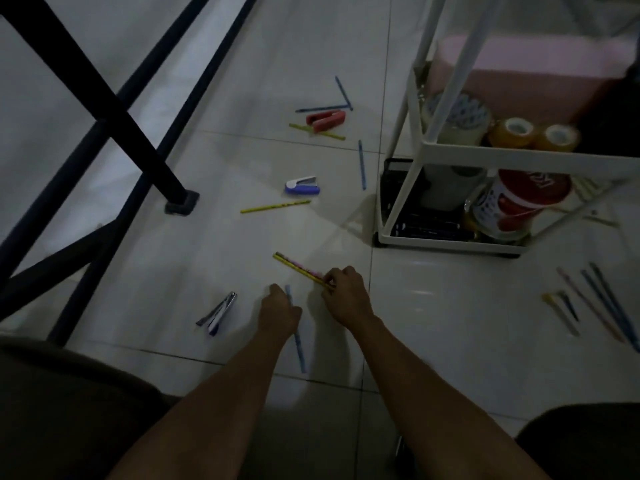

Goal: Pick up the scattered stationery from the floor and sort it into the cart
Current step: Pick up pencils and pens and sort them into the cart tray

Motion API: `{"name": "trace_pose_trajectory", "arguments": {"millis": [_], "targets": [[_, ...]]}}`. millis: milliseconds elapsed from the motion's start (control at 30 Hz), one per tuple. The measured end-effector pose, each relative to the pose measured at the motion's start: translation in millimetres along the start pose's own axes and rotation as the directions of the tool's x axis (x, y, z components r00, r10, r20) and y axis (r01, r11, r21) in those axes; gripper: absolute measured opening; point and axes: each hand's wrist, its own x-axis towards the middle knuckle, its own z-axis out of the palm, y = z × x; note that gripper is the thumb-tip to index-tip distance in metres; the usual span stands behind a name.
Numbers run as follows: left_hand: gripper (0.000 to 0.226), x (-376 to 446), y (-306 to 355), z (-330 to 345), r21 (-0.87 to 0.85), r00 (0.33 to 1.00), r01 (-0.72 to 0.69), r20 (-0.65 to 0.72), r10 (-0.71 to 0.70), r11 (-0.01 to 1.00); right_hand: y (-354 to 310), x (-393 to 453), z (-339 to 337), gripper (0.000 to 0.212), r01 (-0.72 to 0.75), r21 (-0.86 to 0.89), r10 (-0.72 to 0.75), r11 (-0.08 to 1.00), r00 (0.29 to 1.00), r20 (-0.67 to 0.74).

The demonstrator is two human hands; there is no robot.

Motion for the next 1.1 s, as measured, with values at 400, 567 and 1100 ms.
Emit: {"name": "trace_pose_trajectory", "arguments": {"millis": [400,567,1100], "targets": [[0.032,11,-6,-4,-0.047,0.987,-0.021,-0.158,0.013,0.999,-7,2,20,0.044,-0.063,-0.123,0.061,0.99,0.998,-0.023],[0.028,22,-5,-10,-0.026,0.972,-0.168,-0.172,0.161,0.985,-2,-1,27,0.036,-0.079,-0.204,0.076,0.976,0.997,-0.023],[0.026,126,69,-59,0.316,0.928,-0.345,-0.028,0.372,0.884,-24,40,33,0.027,-0.223,-0.161,0.237,0.961,0.969,0.075]]}}
